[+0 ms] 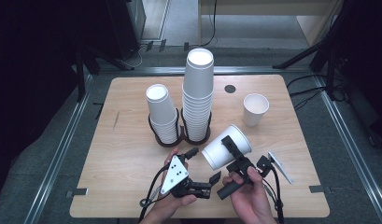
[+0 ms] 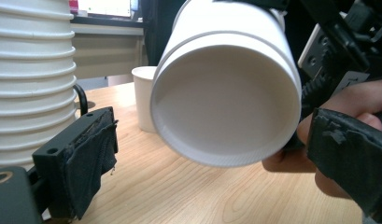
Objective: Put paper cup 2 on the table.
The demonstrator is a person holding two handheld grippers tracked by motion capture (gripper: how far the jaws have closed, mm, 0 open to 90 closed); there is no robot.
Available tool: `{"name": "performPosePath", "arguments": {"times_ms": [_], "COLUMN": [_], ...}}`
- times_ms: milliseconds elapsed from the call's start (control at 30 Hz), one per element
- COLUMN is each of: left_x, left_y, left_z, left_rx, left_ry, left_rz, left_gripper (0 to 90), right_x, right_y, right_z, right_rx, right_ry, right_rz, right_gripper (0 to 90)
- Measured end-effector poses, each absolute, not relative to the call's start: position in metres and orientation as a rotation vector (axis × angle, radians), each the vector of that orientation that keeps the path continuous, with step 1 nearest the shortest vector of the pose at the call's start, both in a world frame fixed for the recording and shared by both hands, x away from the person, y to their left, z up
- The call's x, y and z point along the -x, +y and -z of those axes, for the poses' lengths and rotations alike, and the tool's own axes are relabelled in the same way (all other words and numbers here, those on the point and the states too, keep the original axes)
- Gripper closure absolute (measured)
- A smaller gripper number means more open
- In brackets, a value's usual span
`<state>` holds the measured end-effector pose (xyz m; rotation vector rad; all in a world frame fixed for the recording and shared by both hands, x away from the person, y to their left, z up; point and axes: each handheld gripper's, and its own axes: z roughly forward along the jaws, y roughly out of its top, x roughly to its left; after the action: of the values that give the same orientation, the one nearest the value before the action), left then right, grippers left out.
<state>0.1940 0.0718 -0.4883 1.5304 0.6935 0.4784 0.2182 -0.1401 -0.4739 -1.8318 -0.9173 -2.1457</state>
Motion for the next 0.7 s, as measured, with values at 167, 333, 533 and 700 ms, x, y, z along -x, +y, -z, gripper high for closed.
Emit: {"name": "performPosePath", "arguments": {"times_ms": [167,333,533,700], "left_x": [-0.196,-0.198,-0.199,-0.200], "left_y": [0.075,0.077,0.081,0.086], "left_z": [0.488,0.488,0.488,0.488], "left_rx": [-1.536,-1.561,-1.565,-1.566], "left_ry": [0.707,0.701,0.721,0.739], "left_rz": [-0.492,-0.507,-0.516,-0.526], "left_gripper": [1.7,1.2,1.1,1.1], "right_x": [-0.217,-0.218,-0.216,-0.218], "right_y": [-0.142,-0.146,-0.149,-0.152], "right_z": [0.469,0.466,0.458,0.456], "right_rx": [1.824,1.837,1.830,1.823], "right_ry": [-0.958,-0.992,-1.058,-1.101], "right_rz": [2.210,2.263,2.358,2.415], "right_gripper": [13.7,13.7,13.7,13.8]}}
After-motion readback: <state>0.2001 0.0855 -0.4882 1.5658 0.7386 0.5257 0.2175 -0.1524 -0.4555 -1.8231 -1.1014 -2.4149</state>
